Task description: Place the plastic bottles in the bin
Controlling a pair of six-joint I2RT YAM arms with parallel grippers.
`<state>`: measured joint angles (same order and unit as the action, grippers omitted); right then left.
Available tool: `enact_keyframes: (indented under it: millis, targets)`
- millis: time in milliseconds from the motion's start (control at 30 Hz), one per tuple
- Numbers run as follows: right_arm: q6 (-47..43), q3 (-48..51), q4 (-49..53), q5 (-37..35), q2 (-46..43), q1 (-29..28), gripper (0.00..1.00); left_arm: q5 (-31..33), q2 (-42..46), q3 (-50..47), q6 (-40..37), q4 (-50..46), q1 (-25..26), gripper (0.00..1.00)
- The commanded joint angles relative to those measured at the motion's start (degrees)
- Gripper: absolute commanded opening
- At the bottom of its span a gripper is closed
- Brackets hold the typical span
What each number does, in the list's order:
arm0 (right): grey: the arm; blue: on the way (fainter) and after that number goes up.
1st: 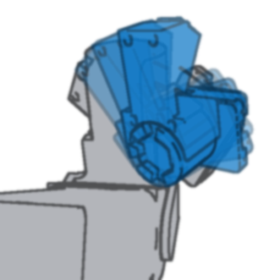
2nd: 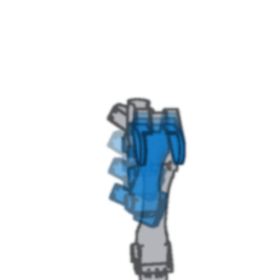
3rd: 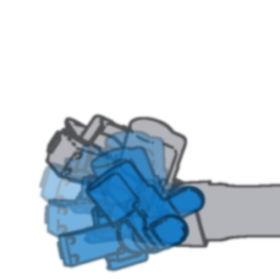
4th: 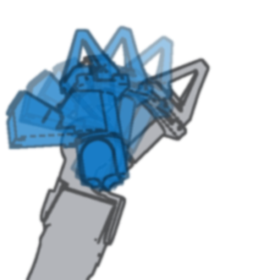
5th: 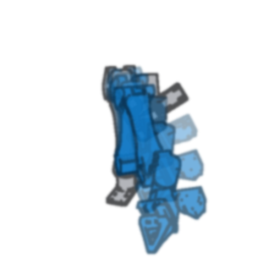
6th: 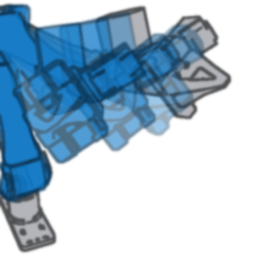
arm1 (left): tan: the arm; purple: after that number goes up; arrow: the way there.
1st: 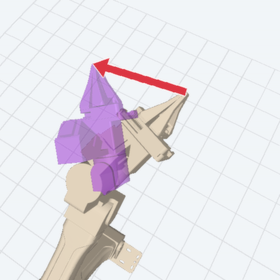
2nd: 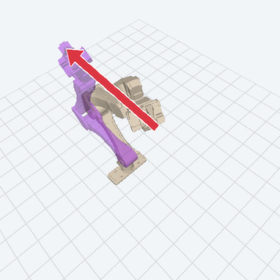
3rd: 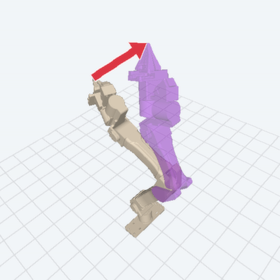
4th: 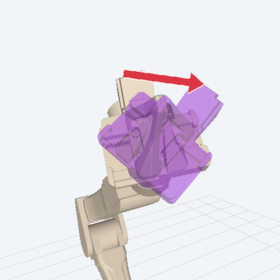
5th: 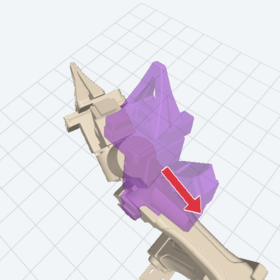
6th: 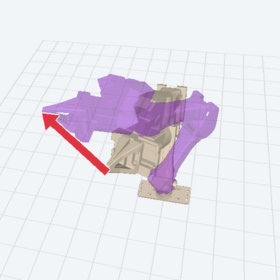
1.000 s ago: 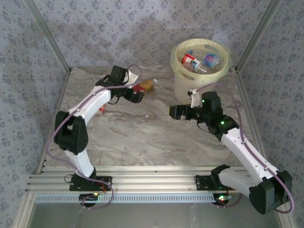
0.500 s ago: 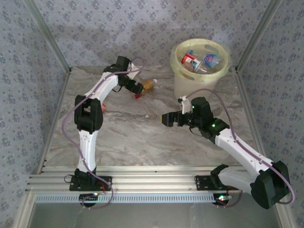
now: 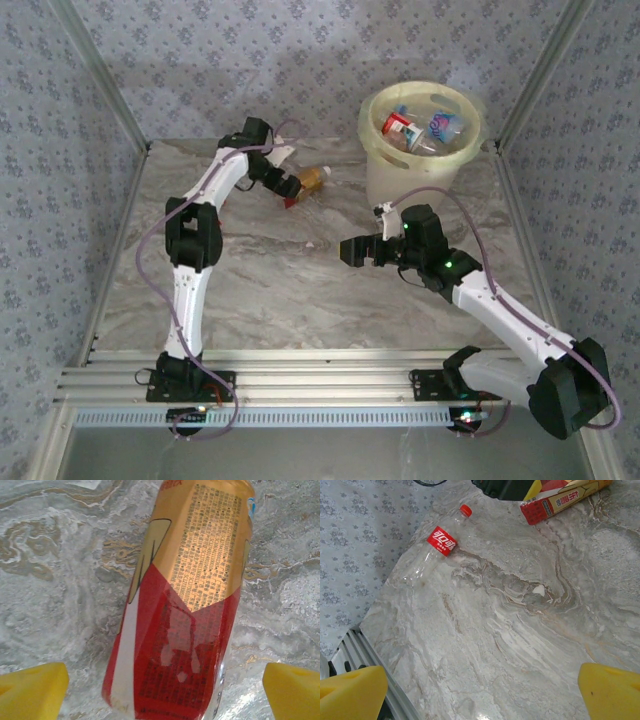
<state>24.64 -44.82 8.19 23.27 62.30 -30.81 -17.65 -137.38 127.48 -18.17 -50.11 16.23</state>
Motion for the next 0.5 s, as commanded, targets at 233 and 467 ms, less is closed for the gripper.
enact_keyframes:
  millis: [233, 467]
  targets:
    - [1.19, -1.50, 1.18, -0.76, 1.63, -0.47, 1.00, -3.77, -2.64, 2.42, -1.84, -2.45, 1.29, 1.00]
    - [1.14, -2.05, 2.08, -1.28, 1.86, -0.38, 1.00, -0.42, -3.63, 2.49, -2.22, -2.71, 3.36, 0.94]
